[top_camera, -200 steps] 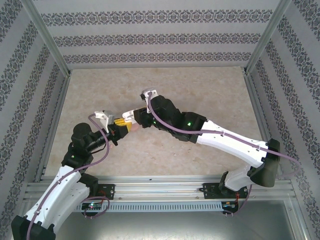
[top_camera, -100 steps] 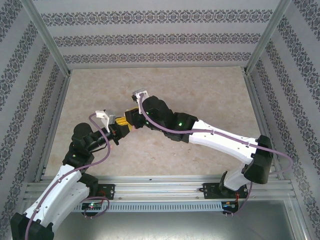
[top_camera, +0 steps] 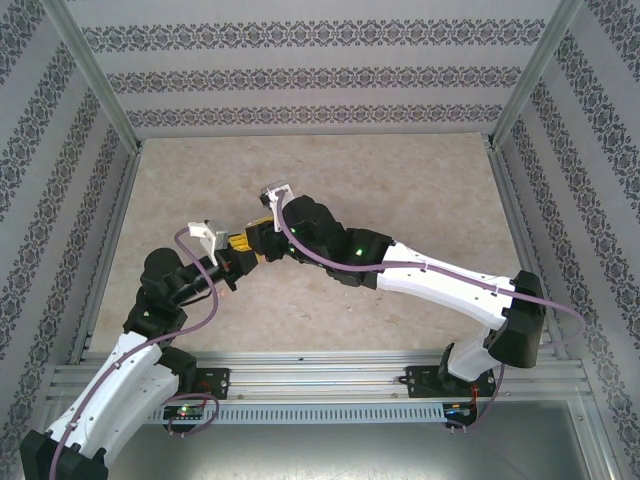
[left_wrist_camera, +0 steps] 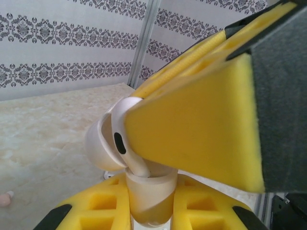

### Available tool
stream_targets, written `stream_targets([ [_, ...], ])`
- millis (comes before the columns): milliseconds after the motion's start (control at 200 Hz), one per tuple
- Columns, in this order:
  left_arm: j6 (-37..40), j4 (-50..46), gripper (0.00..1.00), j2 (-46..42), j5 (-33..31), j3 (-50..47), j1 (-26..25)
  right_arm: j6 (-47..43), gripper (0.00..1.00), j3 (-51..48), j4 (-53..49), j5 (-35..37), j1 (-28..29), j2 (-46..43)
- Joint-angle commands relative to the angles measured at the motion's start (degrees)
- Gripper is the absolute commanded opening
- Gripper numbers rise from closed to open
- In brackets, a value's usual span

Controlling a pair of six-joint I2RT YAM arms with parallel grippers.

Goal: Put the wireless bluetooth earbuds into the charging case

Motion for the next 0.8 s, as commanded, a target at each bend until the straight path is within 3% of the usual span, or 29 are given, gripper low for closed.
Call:
stream_targets([
  [0,0.15,2.25,0.0,-1.39,-0.21,-0.21,-0.73,0.21,0.24,-2.09,1.09,0.02,0.78,-0.07],
  [794,-1.02,4.71,0.0,-1.59,-1.74,-0.73,-0.72,1.13,0.26,-8.13,4.4,-0.22,0.54,-2.41],
])
